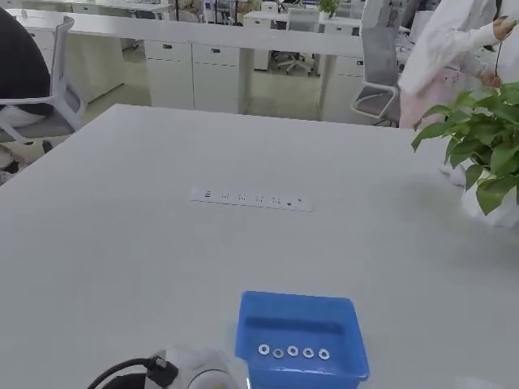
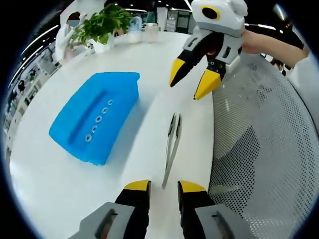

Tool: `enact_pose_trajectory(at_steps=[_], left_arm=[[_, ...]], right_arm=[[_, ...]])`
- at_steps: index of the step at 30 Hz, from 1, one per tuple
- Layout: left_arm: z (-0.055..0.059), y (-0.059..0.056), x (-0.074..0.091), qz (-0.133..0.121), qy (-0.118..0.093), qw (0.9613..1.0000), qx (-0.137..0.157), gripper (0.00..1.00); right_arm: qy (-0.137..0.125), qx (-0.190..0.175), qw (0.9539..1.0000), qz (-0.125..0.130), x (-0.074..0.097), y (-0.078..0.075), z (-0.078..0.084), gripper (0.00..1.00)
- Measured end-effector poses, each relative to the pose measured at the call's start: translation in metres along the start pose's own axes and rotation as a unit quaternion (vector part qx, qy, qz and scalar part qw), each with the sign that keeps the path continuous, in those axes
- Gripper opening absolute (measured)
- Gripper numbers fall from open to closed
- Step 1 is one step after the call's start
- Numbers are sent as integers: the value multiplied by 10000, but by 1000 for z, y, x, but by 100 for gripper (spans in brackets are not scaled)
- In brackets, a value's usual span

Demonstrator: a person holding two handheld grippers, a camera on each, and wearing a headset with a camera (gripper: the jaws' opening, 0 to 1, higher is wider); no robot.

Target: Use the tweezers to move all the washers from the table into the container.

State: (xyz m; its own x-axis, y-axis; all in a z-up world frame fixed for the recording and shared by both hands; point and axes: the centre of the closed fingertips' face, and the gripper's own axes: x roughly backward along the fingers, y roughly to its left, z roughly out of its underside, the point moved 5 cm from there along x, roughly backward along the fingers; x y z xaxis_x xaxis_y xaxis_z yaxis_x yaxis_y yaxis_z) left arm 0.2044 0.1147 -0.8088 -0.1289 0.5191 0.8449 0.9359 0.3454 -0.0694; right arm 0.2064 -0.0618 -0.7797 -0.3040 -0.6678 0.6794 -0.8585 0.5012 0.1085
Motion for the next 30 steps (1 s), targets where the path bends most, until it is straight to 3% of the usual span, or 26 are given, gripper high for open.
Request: enact_pose_trajectory(at_steps=[3, 6, 7, 10, 11, 12, 15, 21, 25, 28, 30], left_arm=[[-2, 1, 7, -149, -288, 9991, 274, 32], [-5, 3, 18, -370, -718, 9944, 675, 39], [-5, 3, 20, -376, -768, 9936, 735, 41], [-8, 6, 34, -628, -1225, 9846, 1075, 48], [-9, 6, 40, -692, -1414, 9801, 1213, 50], [-9, 7, 41, -726, -1473, 9784, 1254, 52], [-13, 13, 58, -1056, -1982, 9615, 1582, 58], [-18, 23, 92, -1723, -2608, 9337, 1743, 68], [-24, 27, 111, -2074, -2875, 9204, 1649, 74], [-29, 29, 124, -2307, -3007, 9122, 1557, 77], [-34, 30, 132, -2452, -3168, 9036, 1518, 79]], right_arm=[[-204, -125, 9996, 144, 4, -4, -3, 33], [-384, -219, 9986, 301, 10, -8, -4, 36], [-423, -234, 9982, 355, 11, -9, -5, 36], [-579, -331, 9966, 485, 16, -11, -8, 40], [-672, -363, 9956, 536, 19, -13, -10, 41], [-705, -375, 9953, 550, 19, -13, -11, 42], [-1016, -502, 9911, 697, 28, -16, -19, 45], [-1695, -667, 9773, 1085, 51, -26, -38, 53], [-1873, -451, 9717, 1369, 66, -30, -49, 54], [-2022, -145, 9651, 1656, 80, -33, -60, 55], [-2200, -127, 9588, 1791, 89, -36, -67, 58]])
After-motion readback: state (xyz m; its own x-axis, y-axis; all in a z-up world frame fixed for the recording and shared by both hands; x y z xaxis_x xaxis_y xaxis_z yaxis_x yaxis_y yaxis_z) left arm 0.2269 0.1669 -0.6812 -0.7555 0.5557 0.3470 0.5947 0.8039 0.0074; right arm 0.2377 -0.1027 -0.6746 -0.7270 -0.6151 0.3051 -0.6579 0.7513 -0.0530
